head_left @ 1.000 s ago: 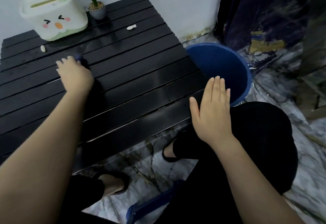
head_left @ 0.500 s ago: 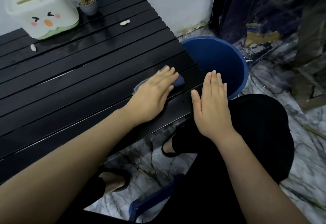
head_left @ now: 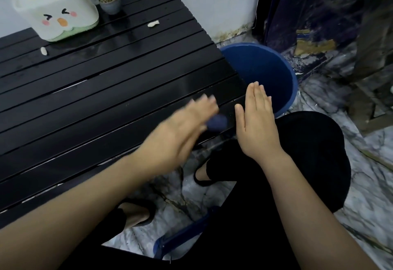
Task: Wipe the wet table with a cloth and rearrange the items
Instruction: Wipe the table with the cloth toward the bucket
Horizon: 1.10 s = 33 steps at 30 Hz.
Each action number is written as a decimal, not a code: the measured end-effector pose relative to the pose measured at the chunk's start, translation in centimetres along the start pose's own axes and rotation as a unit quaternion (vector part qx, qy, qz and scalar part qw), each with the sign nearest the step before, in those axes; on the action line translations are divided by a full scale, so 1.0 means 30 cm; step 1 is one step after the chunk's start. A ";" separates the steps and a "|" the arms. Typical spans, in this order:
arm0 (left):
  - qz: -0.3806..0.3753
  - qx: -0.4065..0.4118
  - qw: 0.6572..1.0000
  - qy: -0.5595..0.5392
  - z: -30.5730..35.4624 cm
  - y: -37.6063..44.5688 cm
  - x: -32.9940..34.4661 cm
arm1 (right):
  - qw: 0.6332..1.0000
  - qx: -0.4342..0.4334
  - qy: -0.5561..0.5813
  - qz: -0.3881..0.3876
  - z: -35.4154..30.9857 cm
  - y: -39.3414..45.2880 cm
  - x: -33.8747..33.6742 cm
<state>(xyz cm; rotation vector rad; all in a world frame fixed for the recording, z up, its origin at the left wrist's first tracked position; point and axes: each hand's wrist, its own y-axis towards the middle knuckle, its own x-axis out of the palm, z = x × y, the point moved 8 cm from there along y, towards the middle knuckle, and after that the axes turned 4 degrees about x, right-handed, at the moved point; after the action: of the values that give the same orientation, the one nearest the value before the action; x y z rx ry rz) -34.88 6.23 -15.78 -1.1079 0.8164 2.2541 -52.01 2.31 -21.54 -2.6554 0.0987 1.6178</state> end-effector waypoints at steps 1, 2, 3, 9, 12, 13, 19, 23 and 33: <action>0.030 -0.040 0.998 0.026 -0.050 0.032 -0.020 | 1.000 -0.001 -0.001 0.001 0.000 -0.001 0.001; 0.043 -0.084 0.994 0.046 -0.097 0.067 -0.026 | 1.000 0.000 0.002 0.002 0.001 -0.002 0.001; 0.040 -0.125 0.990 0.055 -0.137 0.097 -0.017 | 1.000 0.001 0.006 0.003 0.001 0.000 0.001; -0.032 -0.079 0.994 0.063 -0.058 0.159 0.135 | 1.000 -0.002 0.020 -0.001 0.016 0.007 -0.003; -0.060 -0.021 0.997 0.035 0.005 0.126 0.147 | 1.000 -0.006 0.027 -0.008 0.019 0.006 -0.003; -0.066 -0.011 0.997 0.026 0.018 0.113 0.144 | 0.999 -0.007 0.031 -0.008 0.020 0.007 -0.006; -0.076 -0.004 0.996 -0.052 0.080 0.043 0.113 | 1.000 -0.007 0.021 0.006 0.023 0.014 -0.013; -0.013 -0.113 0.963 -0.246 0.066 -0.042 0.060 | 1.000 -0.004 0.010 0.016 0.015 0.013 -0.012; 0.174 -0.329 0.927 0.035 -0.186 -0.247 -0.131 | 0.979 -0.188 -0.063 -0.037 -0.288 -0.030 0.072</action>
<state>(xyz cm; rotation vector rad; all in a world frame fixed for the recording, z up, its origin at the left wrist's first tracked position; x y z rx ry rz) -24.97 6.86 -17.48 -1.4226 0.2765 2.9182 -43.31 2.63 -19.50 -2.7586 -0.3386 1.9433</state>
